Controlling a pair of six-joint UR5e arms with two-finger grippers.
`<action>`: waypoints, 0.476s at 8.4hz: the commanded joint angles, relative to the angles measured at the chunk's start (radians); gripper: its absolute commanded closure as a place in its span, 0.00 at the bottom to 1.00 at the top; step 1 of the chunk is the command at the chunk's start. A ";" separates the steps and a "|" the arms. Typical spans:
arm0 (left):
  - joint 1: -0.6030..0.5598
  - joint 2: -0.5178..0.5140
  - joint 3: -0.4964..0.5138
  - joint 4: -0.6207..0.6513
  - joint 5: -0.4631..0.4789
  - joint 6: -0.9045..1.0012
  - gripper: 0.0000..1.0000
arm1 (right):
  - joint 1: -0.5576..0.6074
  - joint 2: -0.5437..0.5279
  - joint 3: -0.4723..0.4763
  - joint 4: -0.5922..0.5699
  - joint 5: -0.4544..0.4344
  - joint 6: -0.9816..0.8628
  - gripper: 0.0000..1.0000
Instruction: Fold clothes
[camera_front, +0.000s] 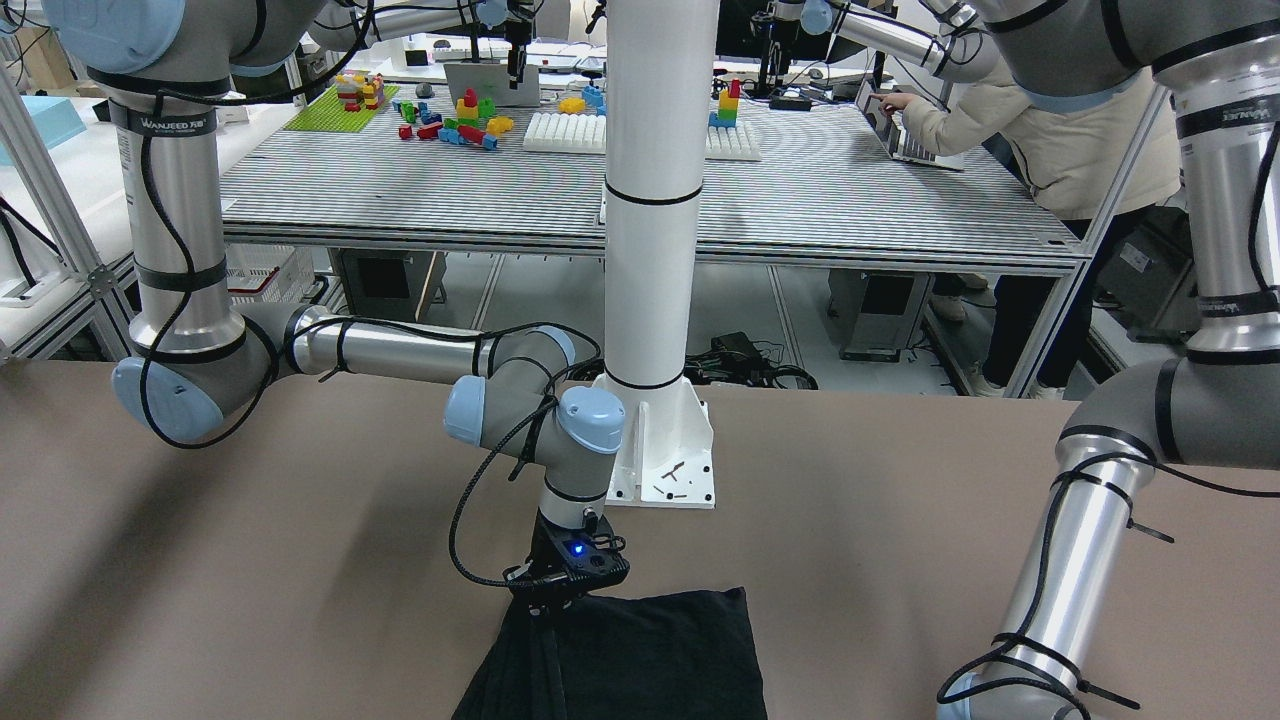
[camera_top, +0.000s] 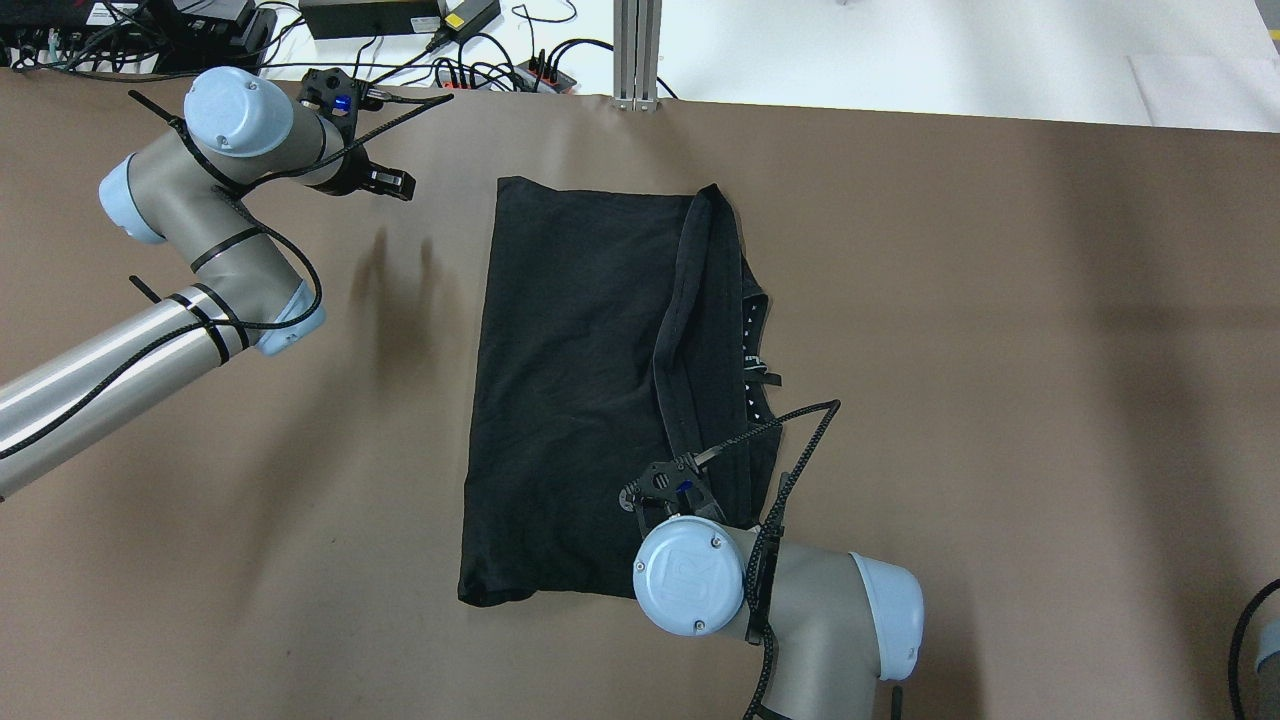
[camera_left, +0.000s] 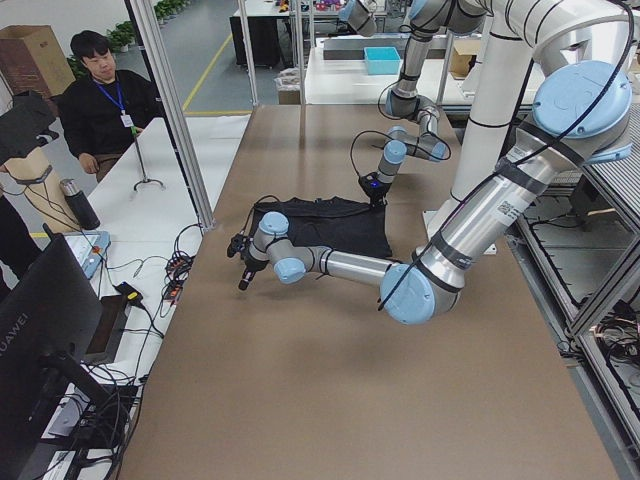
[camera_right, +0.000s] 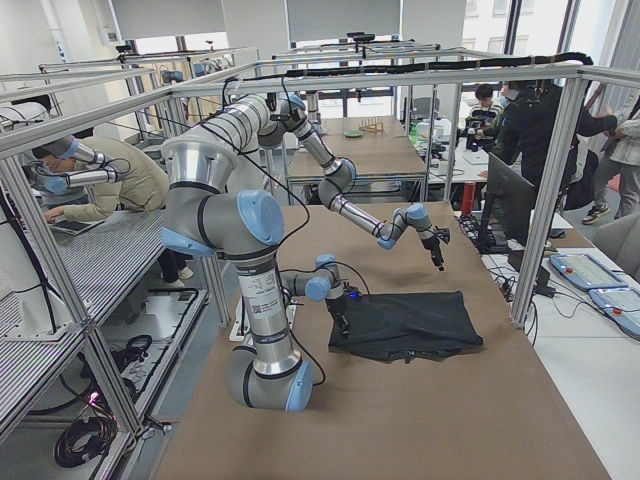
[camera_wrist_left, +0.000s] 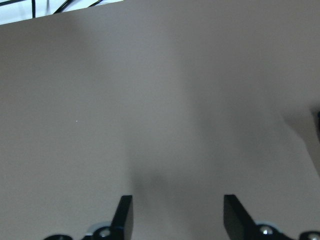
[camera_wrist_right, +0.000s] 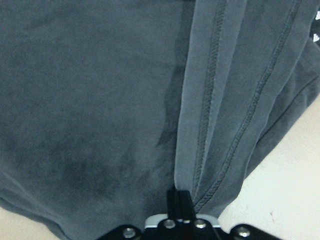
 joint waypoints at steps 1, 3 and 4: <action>0.000 0.002 -0.001 0.000 0.000 0.000 0.31 | 0.003 -0.008 0.005 -0.001 0.003 0.001 1.00; 0.000 0.003 -0.001 0.000 0.000 0.000 0.31 | 0.009 -0.126 0.110 0.002 0.004 -0.003 1.00; 0.000 0.003 -0.001 -0.002 0.000 0.000 0.31 | 0.009 -0.181 0.164 0.002 0.004 -0.001 1.00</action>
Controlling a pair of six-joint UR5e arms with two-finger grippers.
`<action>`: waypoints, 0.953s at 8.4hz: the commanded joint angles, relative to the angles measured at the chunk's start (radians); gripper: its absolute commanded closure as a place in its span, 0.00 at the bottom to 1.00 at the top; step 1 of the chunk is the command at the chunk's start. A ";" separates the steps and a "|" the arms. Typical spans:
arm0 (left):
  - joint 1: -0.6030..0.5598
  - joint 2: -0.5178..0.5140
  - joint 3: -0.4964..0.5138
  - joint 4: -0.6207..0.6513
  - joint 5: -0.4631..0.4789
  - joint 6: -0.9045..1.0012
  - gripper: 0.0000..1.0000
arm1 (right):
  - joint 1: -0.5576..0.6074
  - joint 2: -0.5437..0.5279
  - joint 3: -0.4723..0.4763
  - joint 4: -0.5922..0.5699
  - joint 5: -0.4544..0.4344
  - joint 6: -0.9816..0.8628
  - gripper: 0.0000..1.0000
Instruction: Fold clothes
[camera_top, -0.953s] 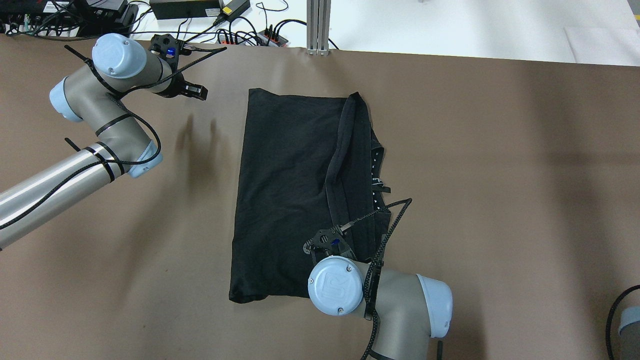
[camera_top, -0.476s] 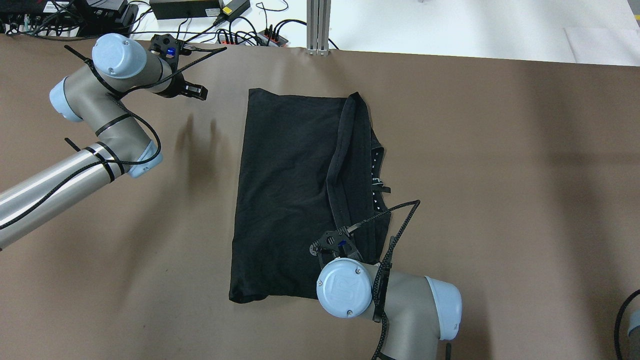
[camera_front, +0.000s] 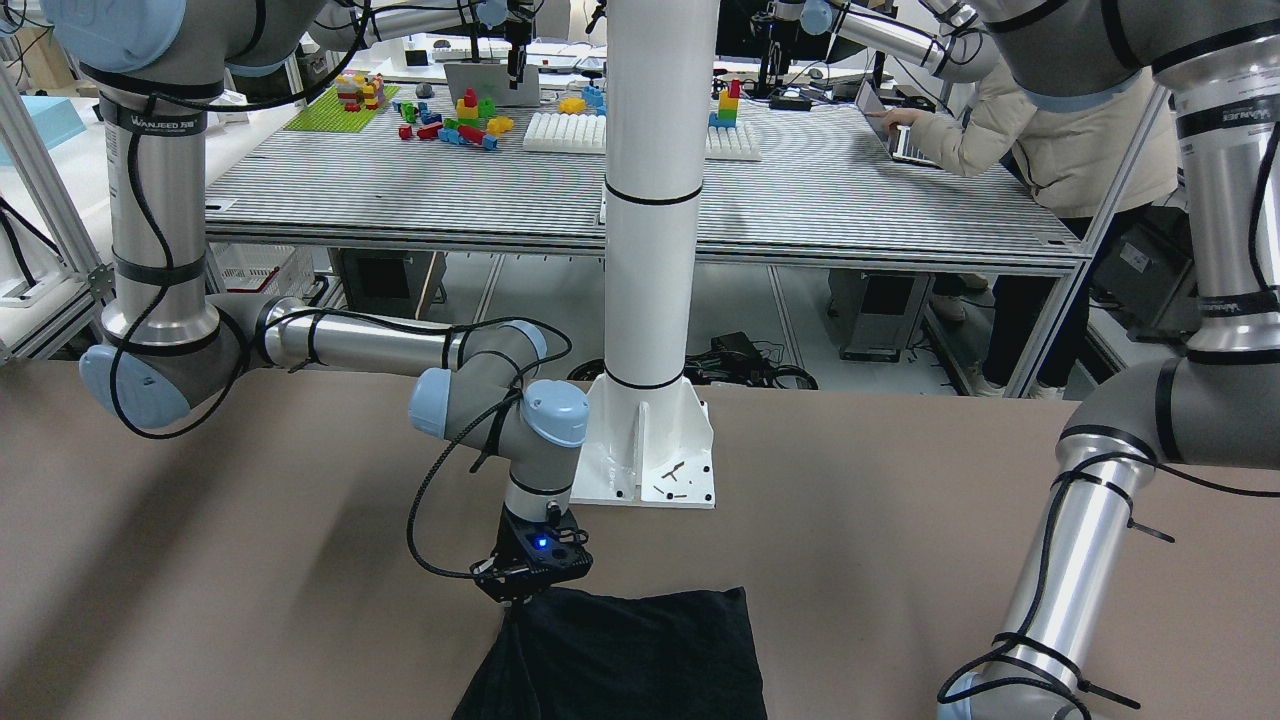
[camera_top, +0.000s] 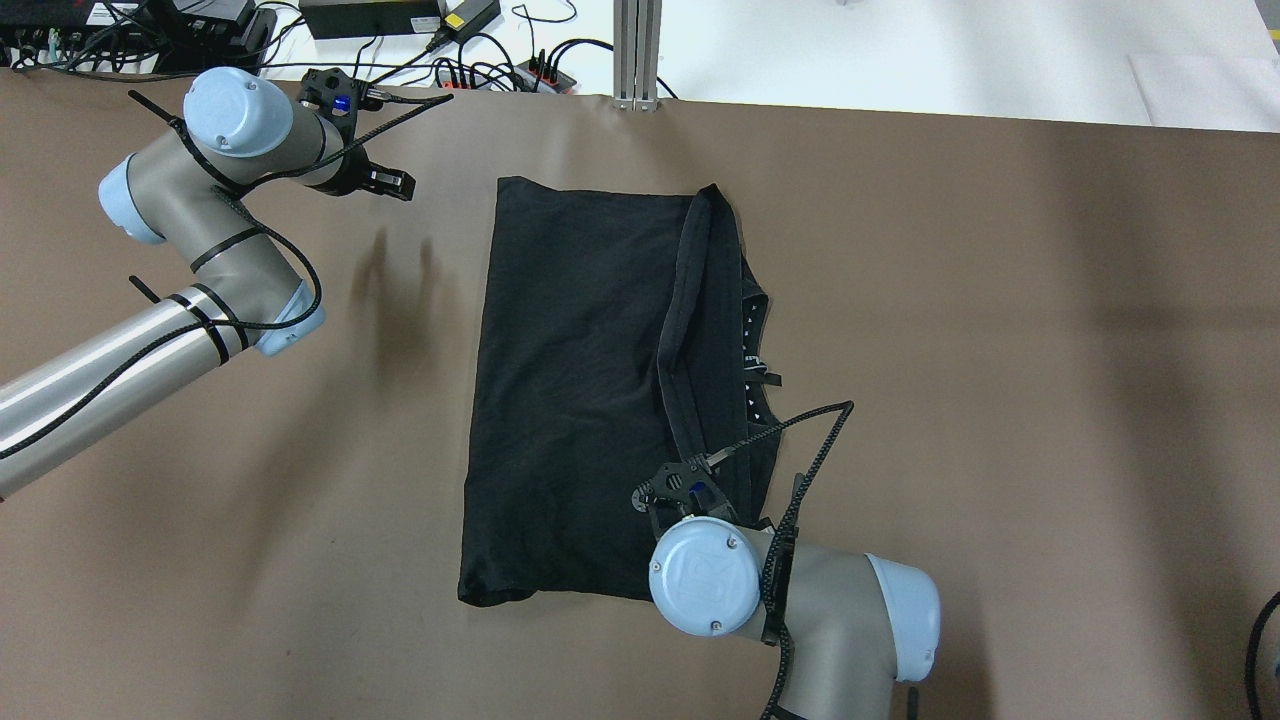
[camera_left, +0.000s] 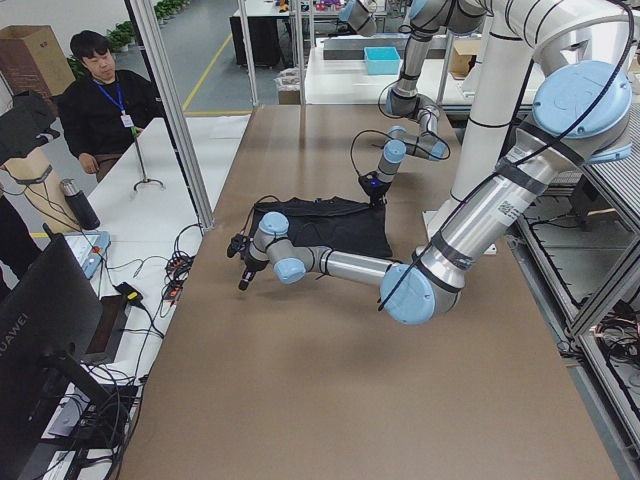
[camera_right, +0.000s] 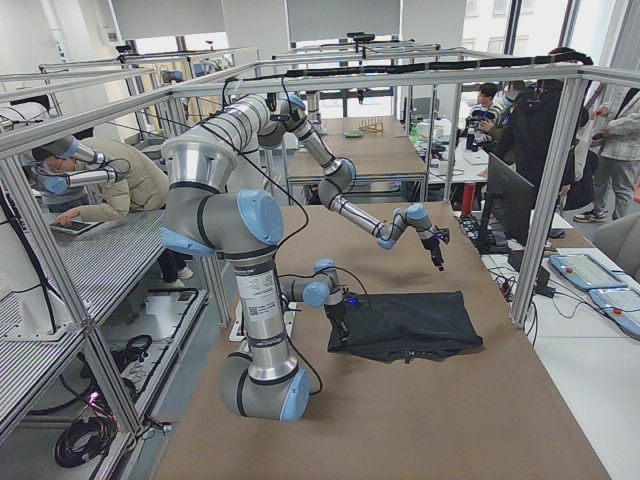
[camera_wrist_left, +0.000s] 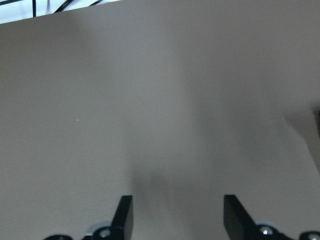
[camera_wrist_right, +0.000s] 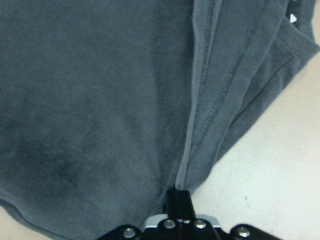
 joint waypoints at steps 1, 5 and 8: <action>0.000 0.001 0.000 -0.001 0.000 0.000 0.31 | -0.002 -0.130 0.108 0.003 -0.002 0.015 1.00; 0.002 -0.001 0.001 0.000 0.000 0.000 0.31 | -0.010 -0.121 0.124 0.022 0.001 0.111 0.58; 0.008 -0.001 0.001 0.000 0.002 0.000 0.31 | 0.055 -0.119 0.115 0.133 -0.002 0.098 0.22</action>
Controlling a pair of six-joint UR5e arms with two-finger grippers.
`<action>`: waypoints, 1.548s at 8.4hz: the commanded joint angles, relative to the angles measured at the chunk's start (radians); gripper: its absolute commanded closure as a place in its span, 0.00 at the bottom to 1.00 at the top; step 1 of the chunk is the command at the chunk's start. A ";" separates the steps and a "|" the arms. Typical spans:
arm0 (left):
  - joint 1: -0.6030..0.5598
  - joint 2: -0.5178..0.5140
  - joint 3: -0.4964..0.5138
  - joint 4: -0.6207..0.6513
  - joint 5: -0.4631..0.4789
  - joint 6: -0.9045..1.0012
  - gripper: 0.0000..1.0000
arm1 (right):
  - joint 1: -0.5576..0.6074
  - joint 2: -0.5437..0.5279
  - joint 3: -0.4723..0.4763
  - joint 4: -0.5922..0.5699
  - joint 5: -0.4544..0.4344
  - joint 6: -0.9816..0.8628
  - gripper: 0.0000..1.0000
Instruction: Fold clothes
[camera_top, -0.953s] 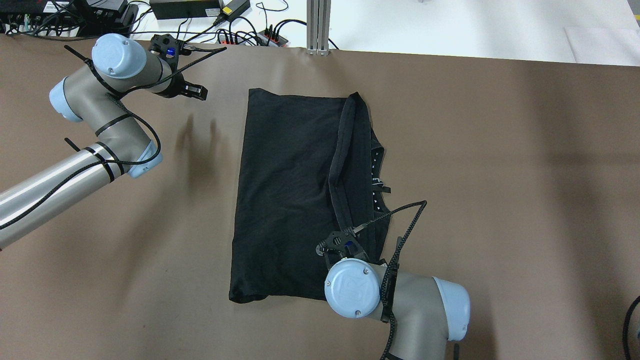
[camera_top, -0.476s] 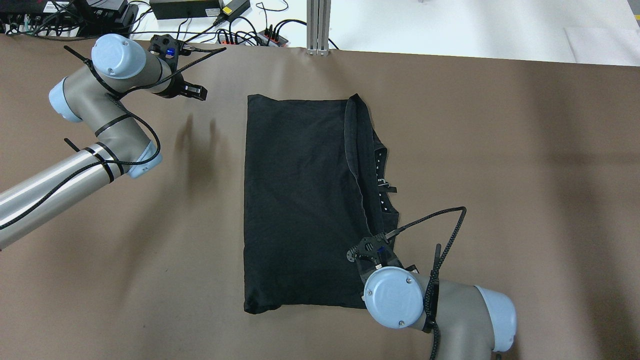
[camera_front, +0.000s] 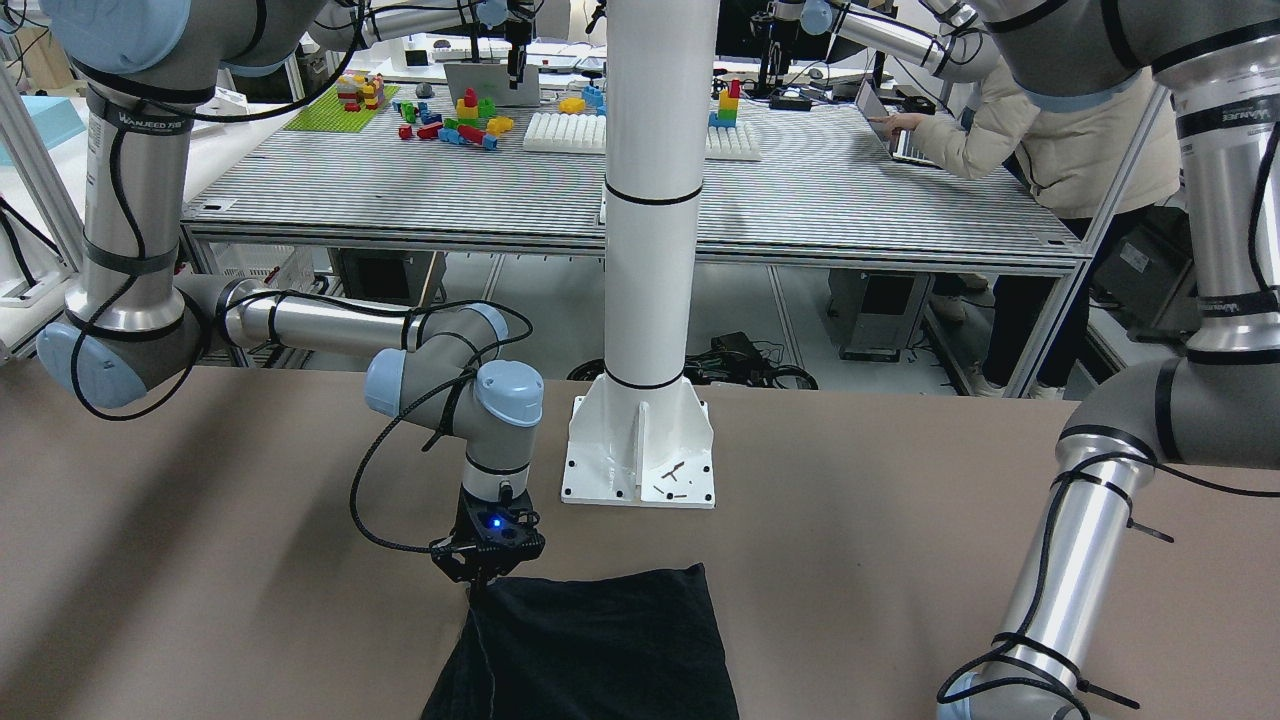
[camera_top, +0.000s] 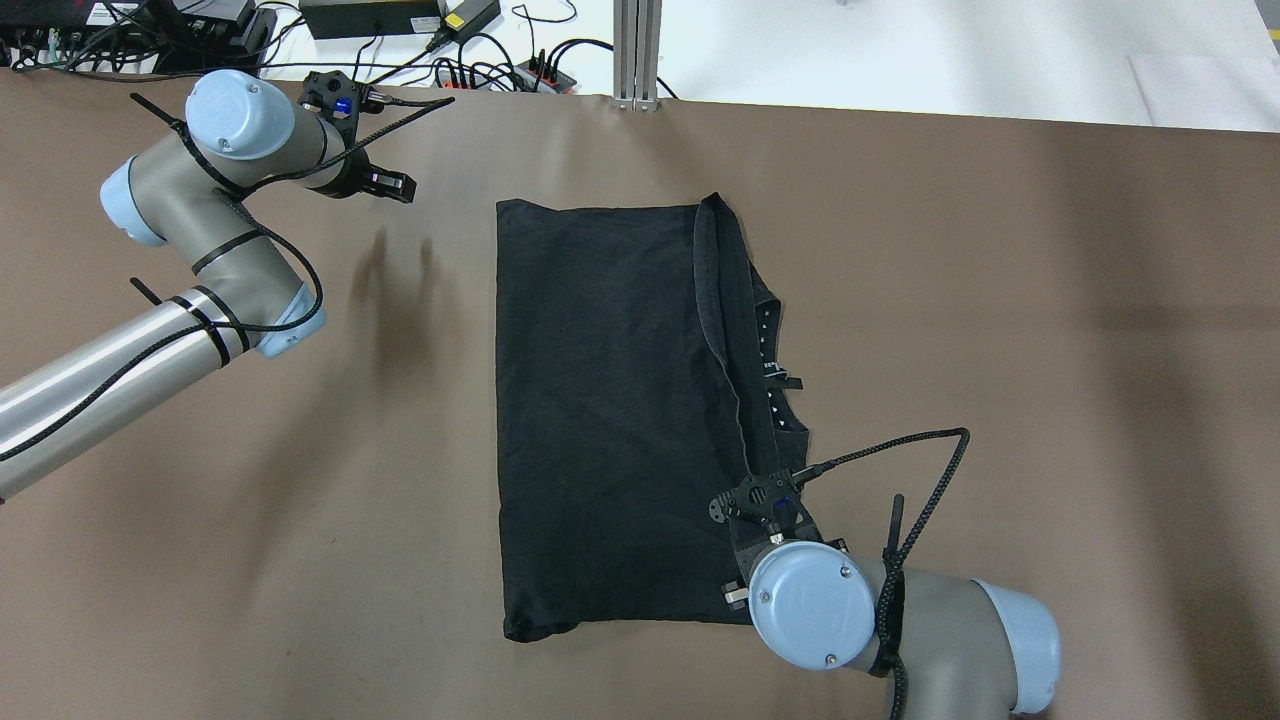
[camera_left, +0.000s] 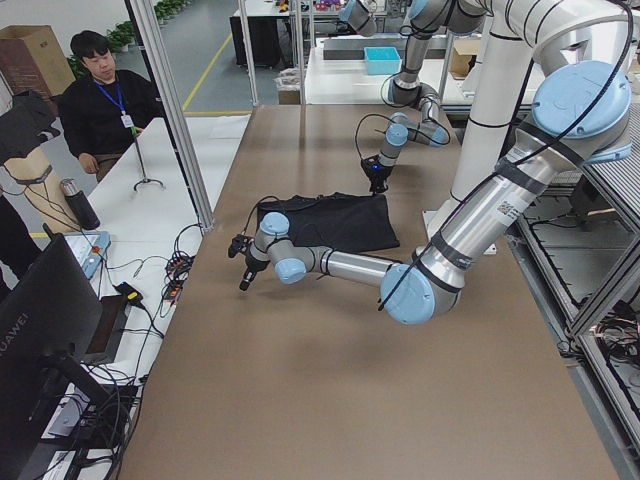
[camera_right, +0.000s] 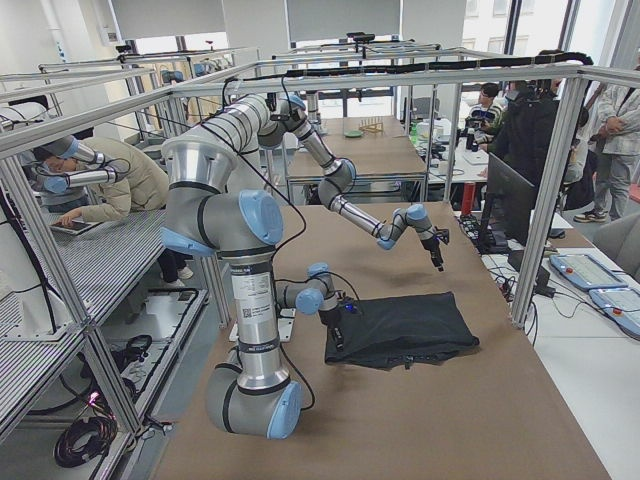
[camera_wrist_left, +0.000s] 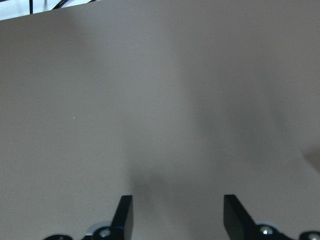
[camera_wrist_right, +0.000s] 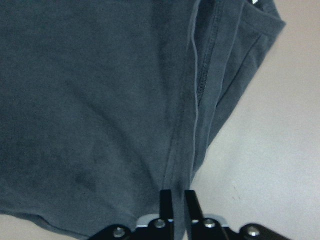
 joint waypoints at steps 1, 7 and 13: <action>0.003 -0.002 0.000 0.000 0.000 0.000 0.31 | 0.084 0.041 -0.031 0.059 -0.002 -0.008 0.21; 0.003 -0.002 0.000 0.000 0.000 0.000 0.31 | 0.271 0.269 -0.479 0.233 0.043 -0.138 0.22; 0.003 -0.003 0.002 0.002 0.000 0.000 0.31 | 0.352 0.195 -0.476 0.269 0.109 -0.269 0.23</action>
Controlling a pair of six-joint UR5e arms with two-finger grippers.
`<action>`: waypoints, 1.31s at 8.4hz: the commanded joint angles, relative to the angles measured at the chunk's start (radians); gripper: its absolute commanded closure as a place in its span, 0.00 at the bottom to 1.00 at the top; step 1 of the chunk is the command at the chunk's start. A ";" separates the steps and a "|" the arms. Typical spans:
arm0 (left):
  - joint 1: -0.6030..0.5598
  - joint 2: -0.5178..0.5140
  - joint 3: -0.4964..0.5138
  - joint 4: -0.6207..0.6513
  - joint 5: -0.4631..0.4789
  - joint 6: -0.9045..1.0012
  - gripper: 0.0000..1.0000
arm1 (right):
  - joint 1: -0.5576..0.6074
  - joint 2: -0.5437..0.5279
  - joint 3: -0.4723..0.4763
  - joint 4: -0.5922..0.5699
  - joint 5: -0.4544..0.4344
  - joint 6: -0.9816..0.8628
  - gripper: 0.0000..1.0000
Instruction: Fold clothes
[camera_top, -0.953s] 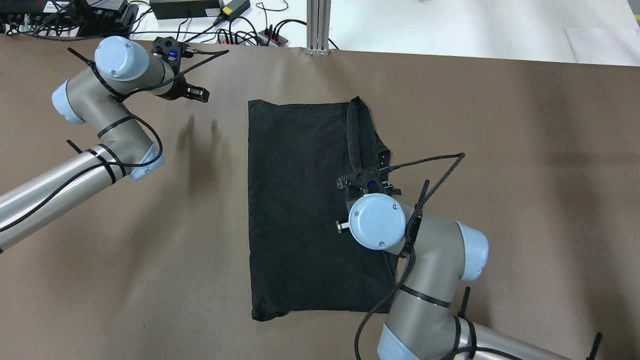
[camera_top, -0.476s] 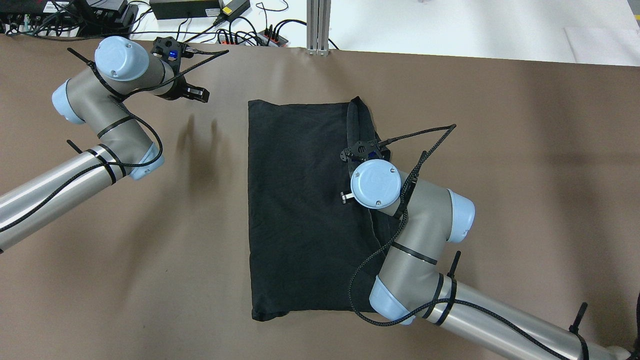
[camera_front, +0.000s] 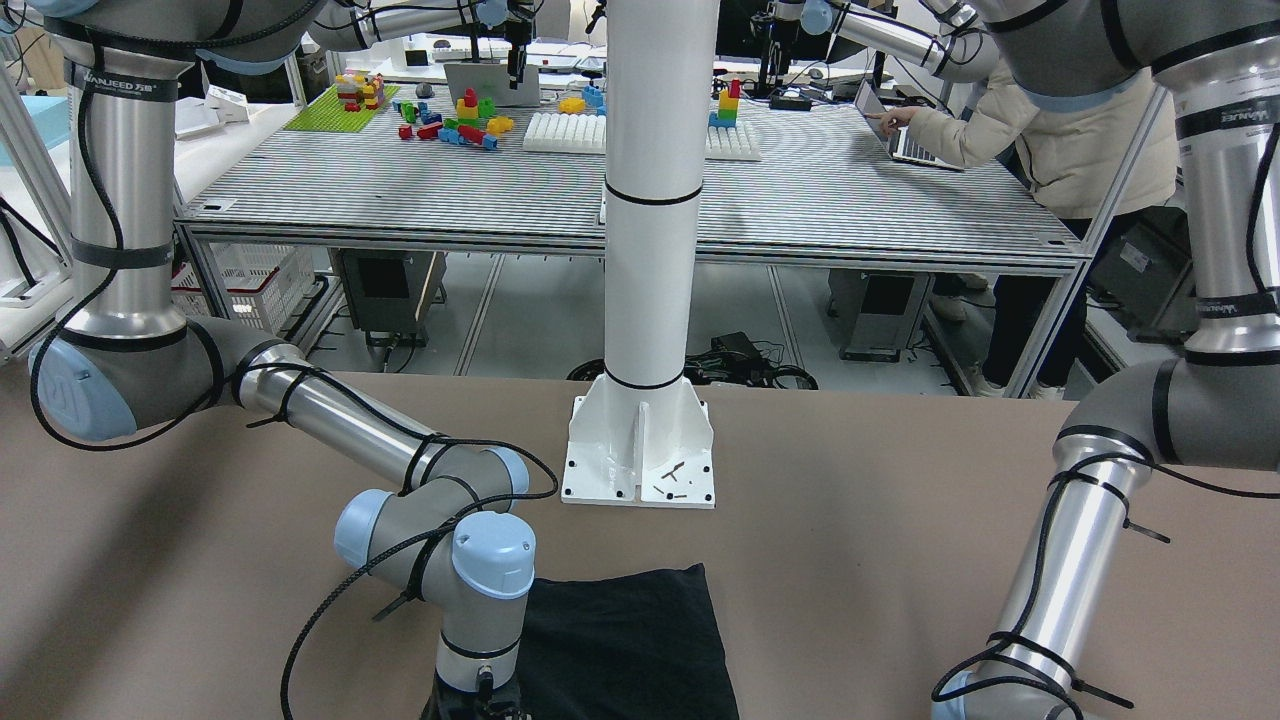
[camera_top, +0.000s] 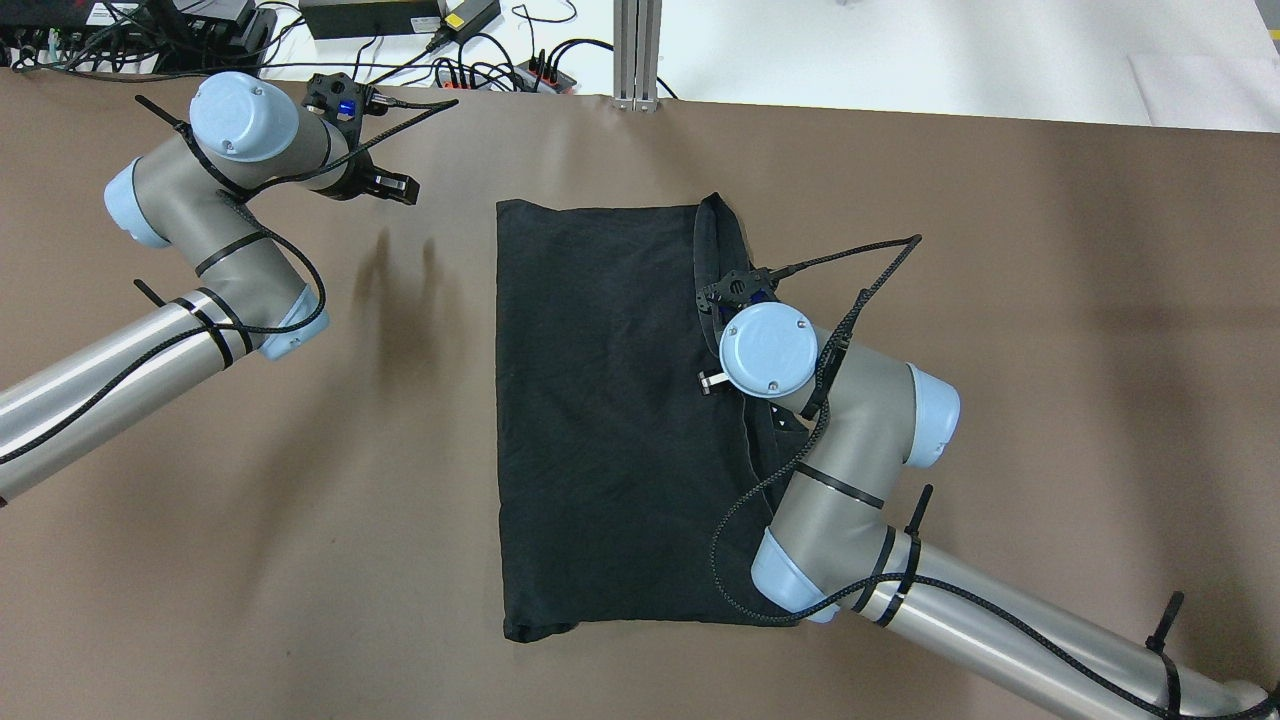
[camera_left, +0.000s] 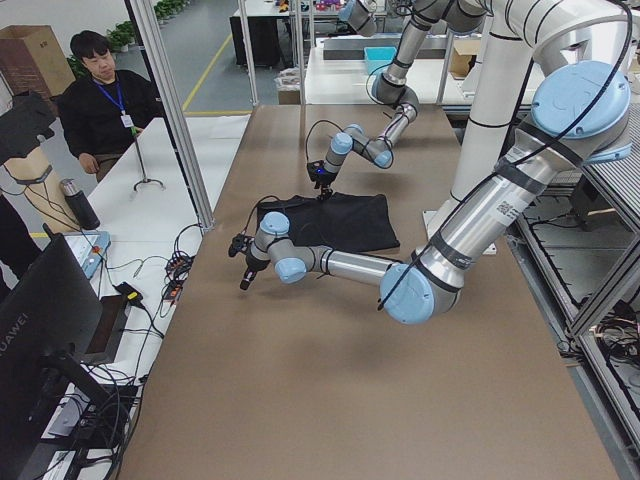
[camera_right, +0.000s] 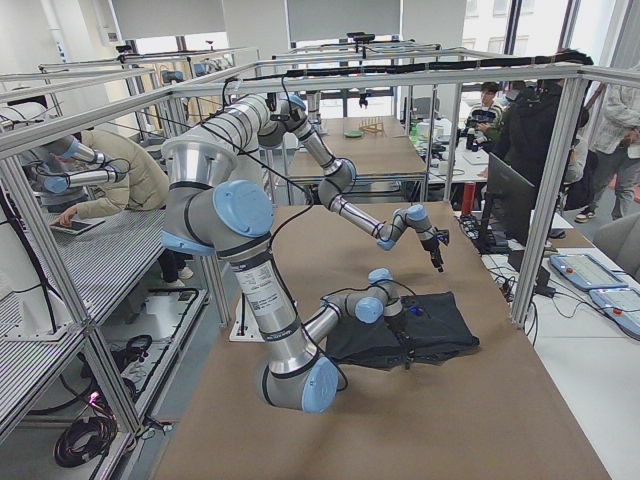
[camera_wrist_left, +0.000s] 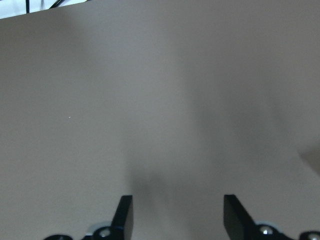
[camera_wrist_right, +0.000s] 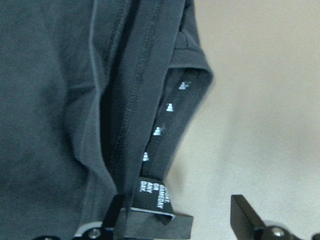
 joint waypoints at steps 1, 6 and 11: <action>0.000 -0.002 0.001 0.000 0.000 -0.001 0.31 | 0.045 -0.019 0.002 0.020 0.045 -0.031 0.23; 0.000 0.000 -0.001 0.000 0.000 -0.001 0.31 | 0.053 0.171 -0.080 0.012 0.050 0.059 0.21; 0.000 0.003 -0.004 -0.003 -0.002 -0.023 0.31 | 0.054 0.288 -0.329 0.067 0.039 0.128 0.06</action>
